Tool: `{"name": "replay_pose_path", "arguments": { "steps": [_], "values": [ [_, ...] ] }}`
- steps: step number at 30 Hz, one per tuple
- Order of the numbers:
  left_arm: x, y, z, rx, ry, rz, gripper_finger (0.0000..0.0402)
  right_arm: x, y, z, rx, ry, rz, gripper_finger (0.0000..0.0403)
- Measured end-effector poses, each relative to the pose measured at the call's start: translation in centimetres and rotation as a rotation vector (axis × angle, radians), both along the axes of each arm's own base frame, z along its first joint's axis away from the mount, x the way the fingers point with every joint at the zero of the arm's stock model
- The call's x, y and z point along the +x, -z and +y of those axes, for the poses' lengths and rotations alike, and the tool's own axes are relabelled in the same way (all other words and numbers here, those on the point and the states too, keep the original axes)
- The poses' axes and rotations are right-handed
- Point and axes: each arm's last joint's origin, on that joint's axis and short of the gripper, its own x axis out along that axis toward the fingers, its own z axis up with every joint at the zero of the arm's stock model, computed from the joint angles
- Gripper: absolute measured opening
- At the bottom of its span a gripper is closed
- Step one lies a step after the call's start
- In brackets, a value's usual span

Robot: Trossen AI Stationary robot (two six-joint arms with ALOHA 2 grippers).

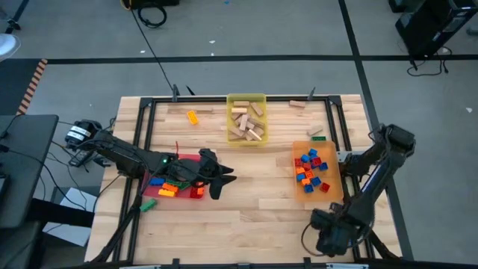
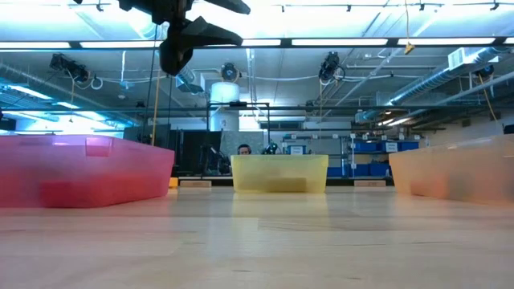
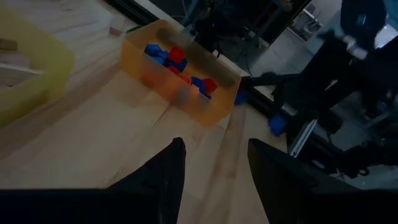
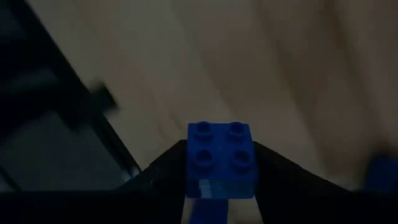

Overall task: Sort blocks by size
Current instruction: Put the 1 stud blue game piece into the orange bin

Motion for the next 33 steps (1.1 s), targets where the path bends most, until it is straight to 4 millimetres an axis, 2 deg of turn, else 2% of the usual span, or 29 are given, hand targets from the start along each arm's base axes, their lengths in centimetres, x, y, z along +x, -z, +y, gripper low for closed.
{"name": "replay_pose_path", "arguments": {
  "steps": [3,7,10,13,19,25,29,33],
  "values": [
    [0.0,0.0,0.1,0.022,0.005,0.001,0.0183,-0.1,-2.2,-1.5,-0.041,0.074,-0.153,0.0159],
    [0.2,-0.1,0.6,-0.032,-0.028,-0.014,0.0183,-0.1,-4.6,-4.1,-0.1,0.167,-0.303,0.016],
    [0.4,0.0,1.4,-0.048,-0.017,-0.003,0.0183,-0.1,-5.7,-6.4,-0.163,0.23,-0.313,0.0161],
    [0.6,0.0,2.3,-0.065,0.012,0.009,0.0183,0.3,-6.0,-8.9,-0.251,0.3,-0.25,0.0162],
    [0.9,0.1,3.9,0.006,0.121,0.024,0.0183,1.8,-5.4,-12.8,-0.33,0.395,-0.036,0.016],
    [0.7,-0.9,5.9,0.092,0.169,-0.016,0.0183,3.6,-2.7,-15.3,-0.249,0.427,0.081,0.0159],
    [-0.8,-2.2,7.4,0.182,0.131,-0.006,0.0183,4.1,-1.2,-16.3,-0.197,0.485,0.059,0.016],
    [-3.2,-3.3,9.0,0.259,0.064,-0.001,0.0183,4.1,-0.7,-17.1,-0.164,0.549,0.087,0.0172]
  ]
}}
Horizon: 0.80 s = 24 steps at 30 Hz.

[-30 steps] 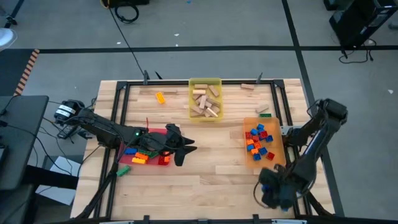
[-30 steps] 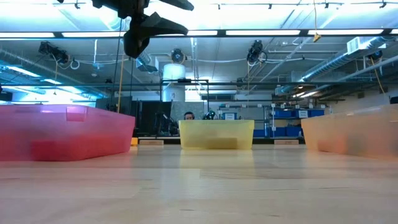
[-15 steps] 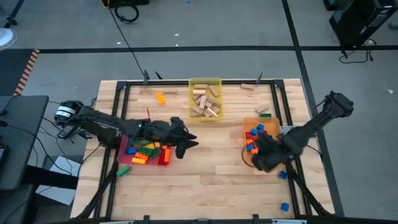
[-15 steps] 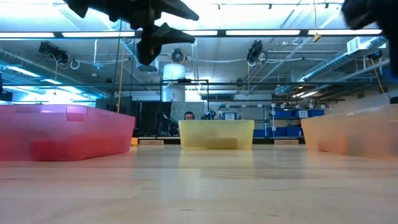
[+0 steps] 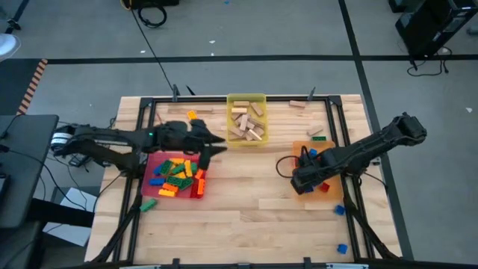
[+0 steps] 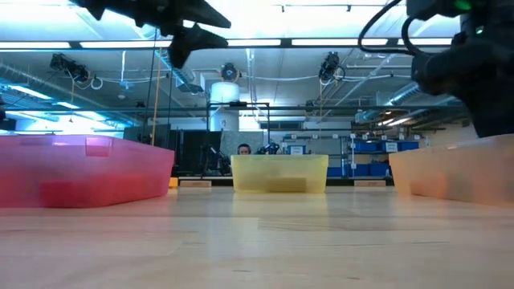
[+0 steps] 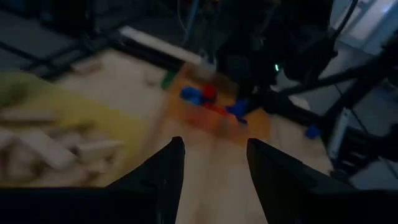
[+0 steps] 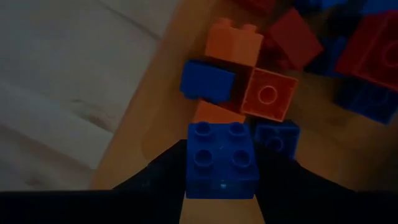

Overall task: Sort blocks by size
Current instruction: Put the 1 stud blue game piece into the orange bin, then put the 3 stud green game piece into the pink bin

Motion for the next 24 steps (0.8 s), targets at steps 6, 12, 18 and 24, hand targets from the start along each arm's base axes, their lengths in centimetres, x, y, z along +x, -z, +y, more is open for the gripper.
{"name": "replay_pose_path", "arguments": {
  "steps": [6,12,18,24],
  "values": [
    [-3.7,-0.1,1.9,0.031,-0.075,-0.032,0.0183,0.1,-0.1,-0.8,0.013,0.099,-0.003,0.0217],
    [-6.3,0.2,2.7,0.042,-0.076,-0.024,0.0183,0.2,-0.9,-1.4,0.02,0.168,-0.027,0.0245],
    [-8.5,-0.3,3.4,0.105,-0.106,-0.001,0.0183,0.8,-4.0,-2.7,-0.067,0.248,-0.118,0.0234],
    [-9.1,-0.6,4.0,0.13,-0.144,-0.014,0.0183,1.4,-8.3,-5.4,-0.225,0.294,-0.289,0.0222]
  ]
}}
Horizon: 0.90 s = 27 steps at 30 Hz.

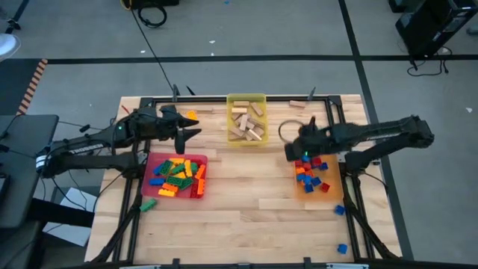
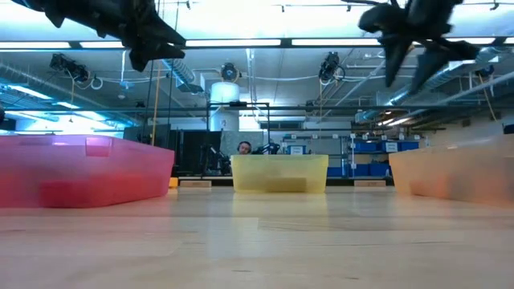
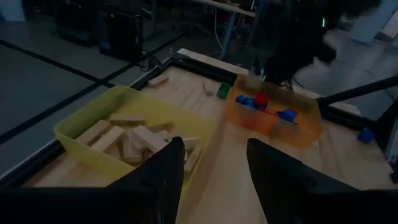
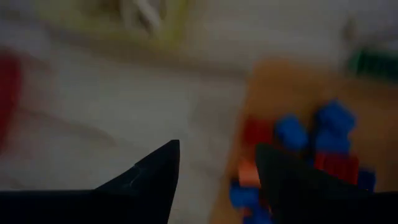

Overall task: Sort blocks by size
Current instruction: Put the 3 stud green game piece into the pink bin

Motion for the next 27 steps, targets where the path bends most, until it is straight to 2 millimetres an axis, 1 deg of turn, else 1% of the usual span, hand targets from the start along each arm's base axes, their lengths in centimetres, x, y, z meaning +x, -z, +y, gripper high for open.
{"name": "replay_pose_path", "arguments": {
  "steps": [4,6,9,12,17,23,27],
  "values": [
    [0.1,0.2,0.4,0.009,-0.018,0.015,0.0183,-0.1,-1.6,-2.7,-0.112,0.068,-0.03,0.0223],
    [0.1,0.3,0.6,0.006,-0.027,0.022,0.0183,-0.4,-1.8,-4.3,-0.127,0.119,-0.018,0.0227],
    [0.0,0.2,0.8,0.009,-0.041,0.021,0.0183,-1.3,-1.6,-6.9,-0.115,0.184,0.042,0.0234],
    [-0.1,0.3,1.1,0.025,-0.058,0.027,0.0183,-2.1,-1.1,-9.3,-0.044,0.234,0.106,0.0245],
    [-0.3,0.2,1.7,0.027,-0.105,0.027,0.0183,-3.0,0.0,-12.7,0.032,0.234,0.186,0.0275],
    [-0.7,0.2,2.4,0.026,-0.151,0.028,0.0183,-3.3,2.1,-15.8,0.114,0.208,0.287,0.0328],
    [-0.8,0.2,2.7,0.025,-0.17,0.028,0.0183,-3.2,4.0,-17.3,0.213,0.178,0.358,0.0356]
  ]
}}
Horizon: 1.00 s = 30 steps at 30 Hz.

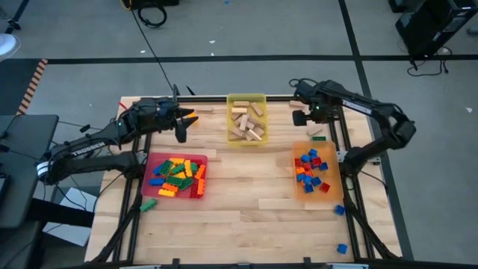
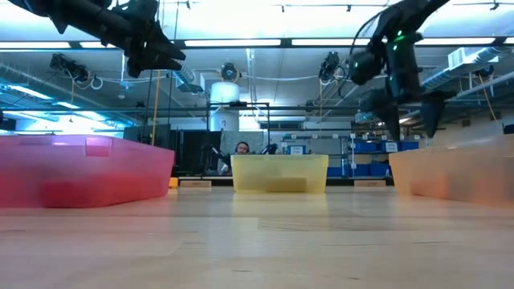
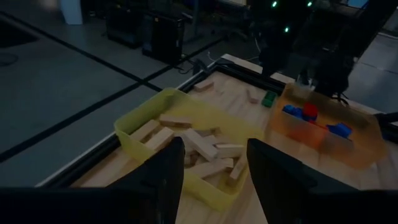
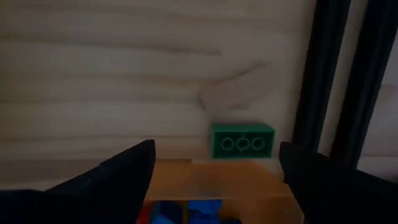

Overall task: Sort blocks by size
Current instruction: Put the 3 stud green game piece into the pink bin

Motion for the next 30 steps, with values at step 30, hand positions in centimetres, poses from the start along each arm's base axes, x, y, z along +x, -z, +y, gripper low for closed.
{"name": "replay_pose_path", "arguments": {
  "steps": [30],
  "values": [
    [-0.9,0.0,1.5,0.003,-0.099,0.003,0.0183,-2.8,10.0,-2.0,0.131,0.136,0.084,0.0335]
  ]
}}
